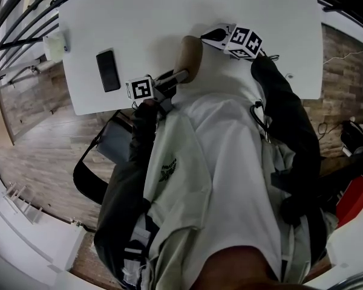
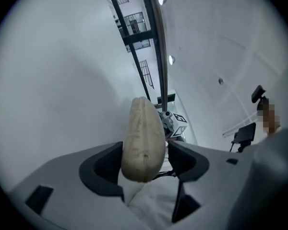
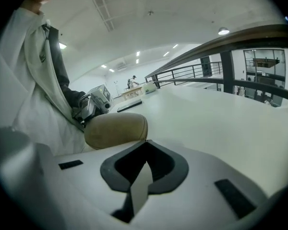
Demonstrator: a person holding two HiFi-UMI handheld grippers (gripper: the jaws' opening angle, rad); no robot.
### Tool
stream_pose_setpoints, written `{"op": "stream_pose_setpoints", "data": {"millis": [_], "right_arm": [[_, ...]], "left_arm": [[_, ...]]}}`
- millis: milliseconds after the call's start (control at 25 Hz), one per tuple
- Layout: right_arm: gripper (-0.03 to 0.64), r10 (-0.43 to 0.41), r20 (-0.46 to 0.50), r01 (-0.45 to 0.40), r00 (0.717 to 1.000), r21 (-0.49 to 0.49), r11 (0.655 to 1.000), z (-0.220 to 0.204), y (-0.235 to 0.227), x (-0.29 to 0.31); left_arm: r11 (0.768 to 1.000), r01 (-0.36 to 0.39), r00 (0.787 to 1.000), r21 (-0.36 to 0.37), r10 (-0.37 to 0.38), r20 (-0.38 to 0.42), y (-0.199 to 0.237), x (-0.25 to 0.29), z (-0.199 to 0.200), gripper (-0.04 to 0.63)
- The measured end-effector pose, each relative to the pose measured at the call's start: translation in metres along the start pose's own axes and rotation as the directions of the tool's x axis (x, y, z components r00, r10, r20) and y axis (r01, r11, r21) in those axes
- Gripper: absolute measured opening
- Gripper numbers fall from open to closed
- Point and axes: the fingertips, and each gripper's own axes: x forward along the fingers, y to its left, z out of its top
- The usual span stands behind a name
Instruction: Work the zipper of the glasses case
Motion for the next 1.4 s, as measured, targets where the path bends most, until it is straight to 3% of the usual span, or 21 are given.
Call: {"op": "stream_pose_setpoints", "data": {"millis": [200, 360, 400, 440, 480, 520, 600, 720, 800, 880, 920, 1000, 1080, 1200, 1400], "right_arm": [[-0.003, -0.057, -0.044, 0.056, 0.997, -0.013, 0.998, -0.004, -0.013, 0.000], [0.004, -0.130, 0.019, 0.127, 0.991, 0.103, 0.986, 0.000, -0.028, -0.011], [0.052, -0.152, 0.046, 0.144, 0.987, 0.147, 0.978, 0.002, -0.033, -0.015], [0.176, -0.173, 0.069, 0.157, 0.983, 0.191, 0.969, 0.004, -0.038, -0.020], [0.256, -0.186, 0.083, 0.163, 0.979, 0.229, 0.960, 0.005, -0.041, -0.024], [0.256, -0.193, 0.087, 0.165, 0.977, 0.257, 0.952, 0.005, -0.041, -0.029], [0.256, -0.204, 0.099, 0.168, 0.974, 0.289, 0.942, 0.004, -0.035, -0.038], [0.256, -0.233, 0.217, 0.134, 0.948, 0.392, 0.910, 0.008, -0.018, -0.056], [0.256, -0.258, 0.340, 0.044, 0.904, 0.527, 0.849, 0.008, -0.002, -0.071], [0.256, -0.297, 0.458, -0.060, 0.838, 0.618, 0.784, 0.012, 0.011, -0.083], [0.256, -0.311, 0.499, -0.099, 0.809, 0.637, 0.764, 0.014, 0.017, -0.086], [0.251, -0.321, 0.545, -0.133, 0.775, 0.637, 0.759, 0.018, 0.028, -0.086], [0.167, -0.329, 0.561, -0.126, 0.760, 0.623, 0.772, 0.021, 0.035, -0.083], [0.051, -0.319, 0.567, -0.139, 0.760, 0.621, 0.772, 0.020, 0.042, -0.078], [0.011, -0.299, 0.567, -0.154, 0.768, 0.615, 0.773, 0.016, 0.054, -0.064]], "left_arm": [[0.998, -0.059, 0.994, -0.016, 0.061, 0.093, 0.010, -0.029, 0.007, 0.287], [0.997, -0.070, 0.990, -0.044, 0.075, 0.118, 0.012, -0.040, 0.001, 0.287], [0.996, -0.070, 0.987, -0.058, 0.077, 0.139, 0.014, -0.043, 0.002, 0.287], [0.995, -0.072, 0.983, -0.076, 0.083, 0.161, 0.016, -0.045, 0.005, 0.287], [0.994, -0.071, 0.980, -0.085, 0.085, 0.181, 0.016, -0.046, 0.007, 0.284], [0.995, -0.065, 0.977, -0.080, 0.080, 0.196, 0.014, -0.044, 0.010, 0.267], [0.998, -0.051, 0.974, -0.034, 0.057, 0.220, 0.007, -0.038, 0.020, 0.231], [1.000, 0.001, 0.955, 0.015, -0.005, 0.298, -0.013, -0.030, 0.037, 0.176], [0.999, 0.042, 0.933, 0.028, -0.050, 0.355, -0.023, -0.026, 0.045, 0.164], [0.996, 0.072, 0.920, 0.046, -0.084, 0.383, -0.029, -0.022, 0.053, 0.135], [0.995, 0.079, 0.918, 0.056, -0.094, 0.386, -0.031, -0.020, 0.057, 0.130], [0.994, 0.079, 0.920, 0.076, -0.102, 0.379, -0.034, -0.013, 0.061, 0.107], [0.993, 0.076, 0.926, 0.092, -0.104, 0.363, -0.037, -0.003, 0.061, 0.093], [0.994, 0.068, 0.931, 0.087, -0.094, 0.352, -0.037, 0.008, 0.056, 0.075], [0.997, 0.054, 0.919, 0.062, -0.074, 0.387, -0.032, 0.008, 0.055, 0.043]]}}
